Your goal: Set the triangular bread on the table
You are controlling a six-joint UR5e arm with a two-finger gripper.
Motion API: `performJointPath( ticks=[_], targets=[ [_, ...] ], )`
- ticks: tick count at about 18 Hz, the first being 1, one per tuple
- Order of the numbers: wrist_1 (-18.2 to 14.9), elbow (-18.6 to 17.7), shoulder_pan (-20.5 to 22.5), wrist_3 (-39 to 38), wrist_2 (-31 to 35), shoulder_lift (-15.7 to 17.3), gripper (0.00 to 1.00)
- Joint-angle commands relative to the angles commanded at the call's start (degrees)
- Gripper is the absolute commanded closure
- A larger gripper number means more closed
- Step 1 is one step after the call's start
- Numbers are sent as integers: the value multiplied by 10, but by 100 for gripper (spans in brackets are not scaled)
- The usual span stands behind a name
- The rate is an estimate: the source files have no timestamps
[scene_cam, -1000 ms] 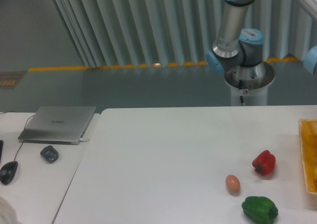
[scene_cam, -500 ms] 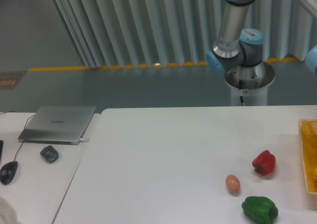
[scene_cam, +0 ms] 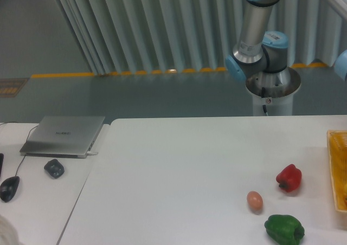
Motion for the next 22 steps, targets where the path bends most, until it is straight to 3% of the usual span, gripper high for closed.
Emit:
performJointPath(
  ticks=[7, 9, 10, 13, 18, 20, 21, 22],
  targets=[
    [2, 2, -1, -3, 8, -7, 3],
    [-1, 10, -2, 0, 10, -7, 21],
    [-4, 17, -2, 0, 10, -7, 39],
    [-5, 20, -3, -2, 11, -7, 76],
    [-4, 20, -4, -6, 11, -12, 89],
    [-3, 22, -4, -5, 9, -12, 84],
    [-2, 30, -4, -4, 9, -12, 50],
    [-2, 43, -3, 0, 5, -12, 27]
  ],
)
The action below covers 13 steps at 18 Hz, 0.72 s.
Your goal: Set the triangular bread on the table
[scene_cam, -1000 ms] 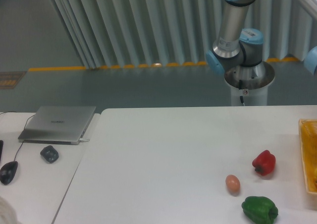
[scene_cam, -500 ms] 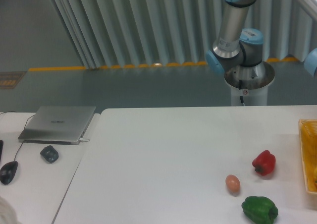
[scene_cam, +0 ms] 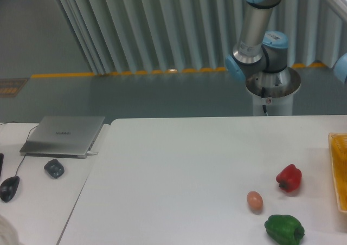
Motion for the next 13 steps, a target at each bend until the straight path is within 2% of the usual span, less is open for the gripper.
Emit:
performJointPath(
  ticks=[1, 2, 5, 13],
  targets=[
    [-3, 14, 0, 0, 1, -4, 19],
    [-4, 26, 1, 2, 3, -9, 0],
    [-4, 36, 1, 2, -3, -17, 0],
    [3, 13, 7, 38, -1, -20, 0]
  ],
)
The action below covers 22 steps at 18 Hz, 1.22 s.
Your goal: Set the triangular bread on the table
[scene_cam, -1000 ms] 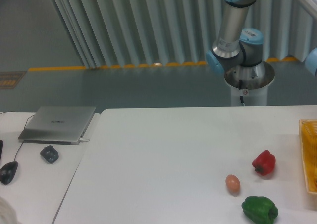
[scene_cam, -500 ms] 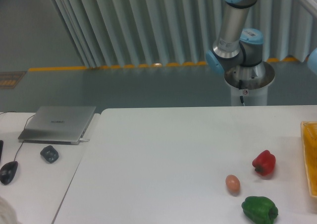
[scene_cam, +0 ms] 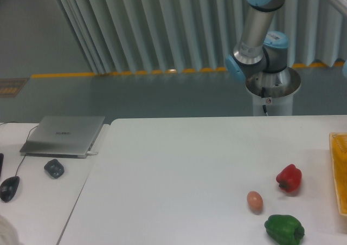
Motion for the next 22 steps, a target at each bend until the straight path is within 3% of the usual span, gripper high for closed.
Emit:
performJointPath(
  ticks=[22],
  targets=[
    [-3, -1, 14, 42, 18, -6, 0]
  ],
)
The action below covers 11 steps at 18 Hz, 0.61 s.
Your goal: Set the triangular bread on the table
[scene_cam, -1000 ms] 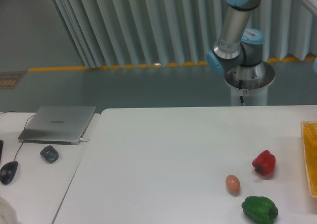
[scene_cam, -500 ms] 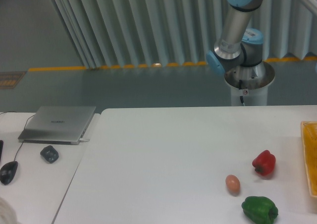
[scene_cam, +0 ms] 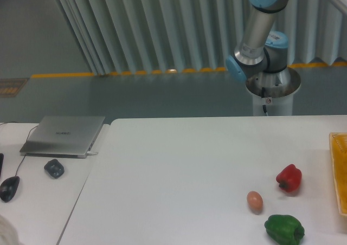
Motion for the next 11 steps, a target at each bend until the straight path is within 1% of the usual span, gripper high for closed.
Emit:
performJointPath(
  ticks=[8, 11],
  targets=[
    [6, -14, -1, 1, -1, 1, 0],
    [16, -19, -1, 0, -1, 0, 0]
  ],
)
